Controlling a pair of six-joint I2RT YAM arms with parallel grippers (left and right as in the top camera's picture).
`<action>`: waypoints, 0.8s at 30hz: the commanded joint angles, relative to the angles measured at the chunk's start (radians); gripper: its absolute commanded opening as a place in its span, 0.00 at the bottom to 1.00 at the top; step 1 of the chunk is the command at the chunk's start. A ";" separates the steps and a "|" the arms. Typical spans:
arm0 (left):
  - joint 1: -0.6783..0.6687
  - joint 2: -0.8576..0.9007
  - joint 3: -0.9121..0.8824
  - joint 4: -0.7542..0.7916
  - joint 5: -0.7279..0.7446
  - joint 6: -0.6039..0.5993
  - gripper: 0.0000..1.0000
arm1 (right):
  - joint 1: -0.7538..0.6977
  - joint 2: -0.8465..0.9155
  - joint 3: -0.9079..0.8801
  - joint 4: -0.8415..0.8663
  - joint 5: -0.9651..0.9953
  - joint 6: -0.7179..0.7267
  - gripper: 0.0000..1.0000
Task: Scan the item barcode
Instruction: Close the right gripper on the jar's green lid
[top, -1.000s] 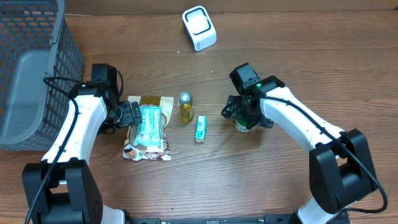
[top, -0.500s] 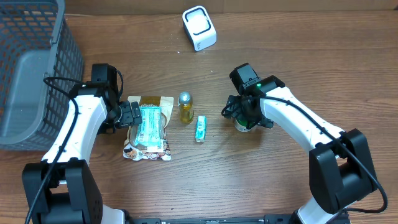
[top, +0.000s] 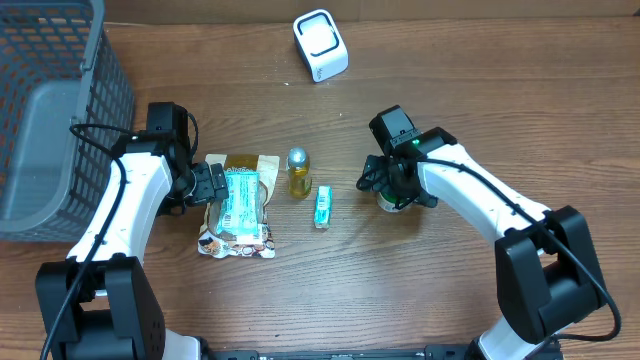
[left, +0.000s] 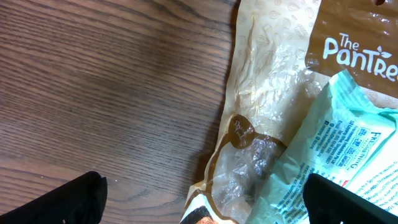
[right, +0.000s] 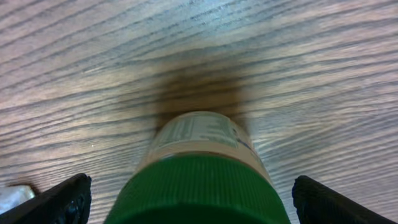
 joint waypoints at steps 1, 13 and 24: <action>0.002 0.004 0.019 -0.002 0.008 0.011 1.00 | -0.004 0.003 -0.014 0.010 0.018 -0.005 1.00; 0.002 0.004 0.019 -0.002 0.008 0.011 0.99 | -0.004 0.003 -0.021 0.013 0.029 -0.005 1.00; 0.002 0.004 0.019 -0.002 0.008 0.011 1.00 | -0.004 0.003 -0.032 0.029 0.051 -0.005 1.00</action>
